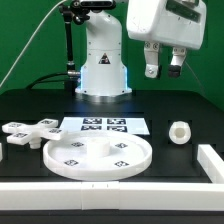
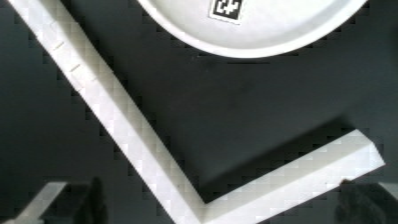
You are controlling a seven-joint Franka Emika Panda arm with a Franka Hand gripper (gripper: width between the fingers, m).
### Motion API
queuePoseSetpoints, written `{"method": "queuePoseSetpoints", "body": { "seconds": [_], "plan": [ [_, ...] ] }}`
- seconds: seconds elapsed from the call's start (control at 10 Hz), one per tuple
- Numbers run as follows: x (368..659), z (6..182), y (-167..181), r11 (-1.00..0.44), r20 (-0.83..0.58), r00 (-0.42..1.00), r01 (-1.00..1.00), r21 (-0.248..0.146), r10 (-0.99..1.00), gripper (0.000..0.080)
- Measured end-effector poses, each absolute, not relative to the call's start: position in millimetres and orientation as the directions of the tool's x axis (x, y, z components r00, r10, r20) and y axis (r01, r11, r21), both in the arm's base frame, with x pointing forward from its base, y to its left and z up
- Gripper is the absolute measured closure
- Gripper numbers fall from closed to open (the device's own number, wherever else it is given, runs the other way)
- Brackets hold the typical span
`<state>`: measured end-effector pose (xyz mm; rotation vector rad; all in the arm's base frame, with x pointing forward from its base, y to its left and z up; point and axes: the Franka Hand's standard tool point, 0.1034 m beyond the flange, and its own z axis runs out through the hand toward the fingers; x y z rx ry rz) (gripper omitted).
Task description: Assemble round table
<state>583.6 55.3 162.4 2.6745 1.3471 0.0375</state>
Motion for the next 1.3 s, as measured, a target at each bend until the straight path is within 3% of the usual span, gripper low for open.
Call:
{"method": "queuePoseSetpoints", "body": {
  "seconds": [0.5, 0.7, 0.9, 1.0, 1.3],
  "plan": [
    [579.8, 160.8, 49.3, -0.540, -0.060, 0.552, 0.829, 0.146, 0.832, 0.0150],
    [550.8, 146.1, 8.7, -0.507, -0.088, 0.515, 0.856, 0.103, 0.852, 0.0150],
    [531.4, 124.7, -6.2, -0.569, -0.117, 0.563, 0.822, -0.014, 0.818, 0.0150],
    [532.2, 117.8, -4.9, -0.587, -0.127, 0.577, 0.808, -0.050, 0.806, 0.0150],
    [535.4, 119.0, -4.1, -0.584, -0.121, 0.576, 0.811, -0.041, 0.808, 0.0150]
  ]
}}
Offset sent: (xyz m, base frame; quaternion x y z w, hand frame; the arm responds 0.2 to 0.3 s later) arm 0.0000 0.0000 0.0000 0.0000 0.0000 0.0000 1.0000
